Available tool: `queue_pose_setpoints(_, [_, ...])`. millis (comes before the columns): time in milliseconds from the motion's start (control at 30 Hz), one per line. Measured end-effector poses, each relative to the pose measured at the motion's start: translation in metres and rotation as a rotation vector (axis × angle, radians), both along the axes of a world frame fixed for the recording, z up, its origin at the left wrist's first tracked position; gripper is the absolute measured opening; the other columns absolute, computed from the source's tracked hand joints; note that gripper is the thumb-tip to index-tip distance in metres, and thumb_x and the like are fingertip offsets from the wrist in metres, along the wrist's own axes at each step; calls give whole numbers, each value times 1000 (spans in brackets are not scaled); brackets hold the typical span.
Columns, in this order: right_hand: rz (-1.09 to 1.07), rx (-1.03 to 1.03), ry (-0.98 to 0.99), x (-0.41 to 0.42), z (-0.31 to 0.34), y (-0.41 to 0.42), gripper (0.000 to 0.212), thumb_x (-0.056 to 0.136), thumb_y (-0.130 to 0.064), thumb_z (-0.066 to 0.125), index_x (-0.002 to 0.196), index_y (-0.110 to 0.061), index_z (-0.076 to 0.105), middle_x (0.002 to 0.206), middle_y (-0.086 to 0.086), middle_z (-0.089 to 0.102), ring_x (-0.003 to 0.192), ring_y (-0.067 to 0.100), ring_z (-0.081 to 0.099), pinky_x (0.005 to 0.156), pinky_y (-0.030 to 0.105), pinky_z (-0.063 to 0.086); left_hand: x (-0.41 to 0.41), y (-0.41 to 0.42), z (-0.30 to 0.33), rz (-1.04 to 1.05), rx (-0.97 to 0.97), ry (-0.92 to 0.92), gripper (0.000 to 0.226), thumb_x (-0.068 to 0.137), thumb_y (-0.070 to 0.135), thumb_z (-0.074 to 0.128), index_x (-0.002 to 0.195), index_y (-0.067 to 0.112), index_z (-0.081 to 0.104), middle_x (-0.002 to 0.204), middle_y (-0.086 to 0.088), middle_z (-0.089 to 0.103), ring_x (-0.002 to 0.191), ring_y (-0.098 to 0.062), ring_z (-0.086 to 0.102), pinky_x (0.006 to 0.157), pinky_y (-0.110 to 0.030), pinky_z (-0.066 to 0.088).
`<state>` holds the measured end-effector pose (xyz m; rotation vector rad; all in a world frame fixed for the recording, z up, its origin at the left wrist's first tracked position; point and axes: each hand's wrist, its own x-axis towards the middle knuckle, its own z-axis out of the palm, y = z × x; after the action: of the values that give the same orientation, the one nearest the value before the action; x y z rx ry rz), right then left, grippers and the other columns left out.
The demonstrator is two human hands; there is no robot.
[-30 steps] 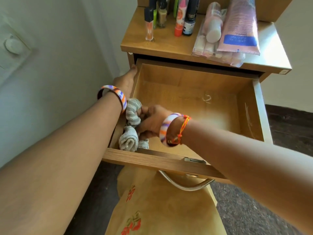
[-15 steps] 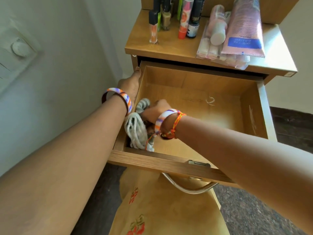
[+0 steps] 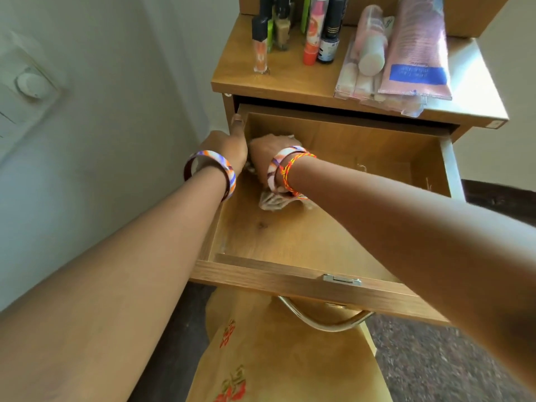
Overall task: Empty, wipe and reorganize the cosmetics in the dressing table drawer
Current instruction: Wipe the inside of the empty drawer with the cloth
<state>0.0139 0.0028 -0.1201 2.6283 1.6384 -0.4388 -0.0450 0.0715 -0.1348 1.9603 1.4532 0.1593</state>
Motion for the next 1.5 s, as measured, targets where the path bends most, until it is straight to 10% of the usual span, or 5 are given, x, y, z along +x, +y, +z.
queue_pose_setpoints(433, [-149, -178, -56, 38, -37, -73, 54, 99, -24, 31, 149, -36, 11, 159, 6, 10, 144, 31, 20, 106, 45, 37, 1, -8, 3, -96, 172, 104, 62, 99, 48, 24, 116, -2, 57, 122, -21, 60, 113, -39, 55, 88, -40, 41])
queue_pose_setpoints(633, [-732, -157, -59, 61, -34, -116, 47, 102, -25, 25, 143, -3, 30, 146, 23, 30, 134, 37, 32, 108, 45, 30, 3, -14, 5, -90, 192, 116, 58, 101, 42, 24, 124, -3, 53, 131, -21, 54, 122, -38, 50, 99, -42, 39])
queue_pose_setpoints(1033, [-778, 610, 899, 4, -37, 5, 24, 87, -29, 62, 97, -8, 67, 98, 15, 68, 87, 25, 61, 87, 33, 52, -2, 2, -2, 135, -76, -264, 53, 93, 45, 45, 113, 0, 63, 125, -17, 62, 117, -33, 55, 99, -34, 40])
queue_pose_setpoints(1233, [-241, 113, 686, -5, -34, -20, 6, 78, -13, 73, 75, -14, 67, 74, 6, 57, 63, 15, 51, 60, 31, 46, -1, 13, -10, 265, -233, -439, 48, 68, 52, 62, 90, 9, 71, 107, -9, 71, 102, -29, 66, 96, -40, 50])
queue_pose_setpoints(1500, [-673, 531, 1041, 12, -34, 10, 21, 88, -19, 63, 106, -9, 64, 98, 13, 69, 81, 20, 67, 74, 28, 56, -4, 5, -8, 300, -201, -500, 56, 74, 46, 64, 110, 4, 64, 117, -11, 66, 107, -27, 63, 100, -38, 47])
